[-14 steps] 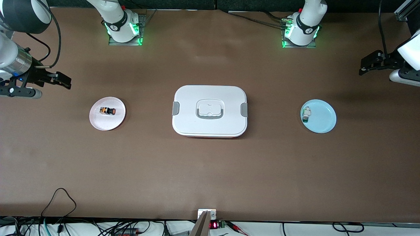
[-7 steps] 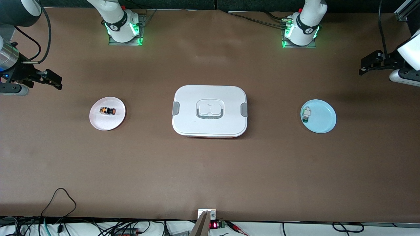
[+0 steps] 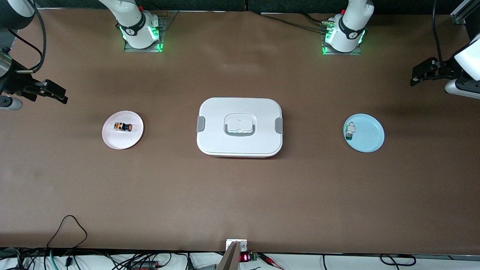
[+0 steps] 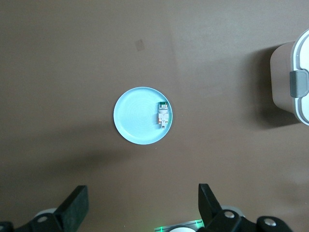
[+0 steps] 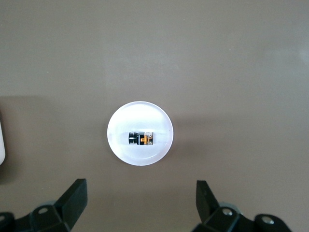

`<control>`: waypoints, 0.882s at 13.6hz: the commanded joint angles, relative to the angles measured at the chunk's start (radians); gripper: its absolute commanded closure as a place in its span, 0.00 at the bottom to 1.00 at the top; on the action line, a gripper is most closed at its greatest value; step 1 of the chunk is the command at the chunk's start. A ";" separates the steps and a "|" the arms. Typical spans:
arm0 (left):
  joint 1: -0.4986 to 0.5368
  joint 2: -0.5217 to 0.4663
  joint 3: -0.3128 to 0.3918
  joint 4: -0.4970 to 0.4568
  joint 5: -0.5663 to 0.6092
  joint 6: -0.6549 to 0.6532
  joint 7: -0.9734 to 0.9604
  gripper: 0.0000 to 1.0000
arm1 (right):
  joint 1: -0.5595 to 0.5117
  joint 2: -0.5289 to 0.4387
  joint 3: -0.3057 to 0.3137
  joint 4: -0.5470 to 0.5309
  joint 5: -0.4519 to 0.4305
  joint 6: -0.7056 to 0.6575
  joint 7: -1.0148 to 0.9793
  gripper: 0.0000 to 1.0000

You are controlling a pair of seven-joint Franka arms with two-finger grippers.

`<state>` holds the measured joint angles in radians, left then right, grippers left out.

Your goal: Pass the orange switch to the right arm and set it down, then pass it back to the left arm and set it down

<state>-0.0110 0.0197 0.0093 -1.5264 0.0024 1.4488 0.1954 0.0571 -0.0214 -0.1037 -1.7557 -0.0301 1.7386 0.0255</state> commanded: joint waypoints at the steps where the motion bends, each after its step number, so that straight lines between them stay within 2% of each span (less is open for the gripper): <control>1: -0.003 0.006 -0.003 0.020 0.021 -0.005 -0.002 0.00 | 0.033 0.005 -0.034 0.022 0.015 -0.027 -0.015 0.00; 4: -0.001 0.006 -0.002 0.020 0.021 -0.005 -0.001 0.00 | -0.011 -0.003 -0.010 0.021 0.018 -0.042 -0.062 0.00; 6: -0.001 0.006 -0.002 0.020 0.021 -0.007 0.004 0.00 | -0.109 -0.003 0.092 0.021 0.022 -0.063 -0.052 0.00; 7: -0.001 0.006 -0.002 0.020 0.021 -0.007 0.004 0.00 | -0.117 -0.003 0.105 0.022 0.022 -0.063 -0.052 0.00; 12: -0.001 0.006 -0.002 0.020 0.021 -0.007 0.002 0.00 | -0.123 0.003 0.102 0.056 0.019 -0.076 -0.055 0.00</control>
<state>-0.0110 0.0197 0.0093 -1.5263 0.0024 1.4488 0.1955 -0.0385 -0.0220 -0.0149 -1.7344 -0.0280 1.6915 -0.0106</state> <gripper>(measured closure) 0.000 0.000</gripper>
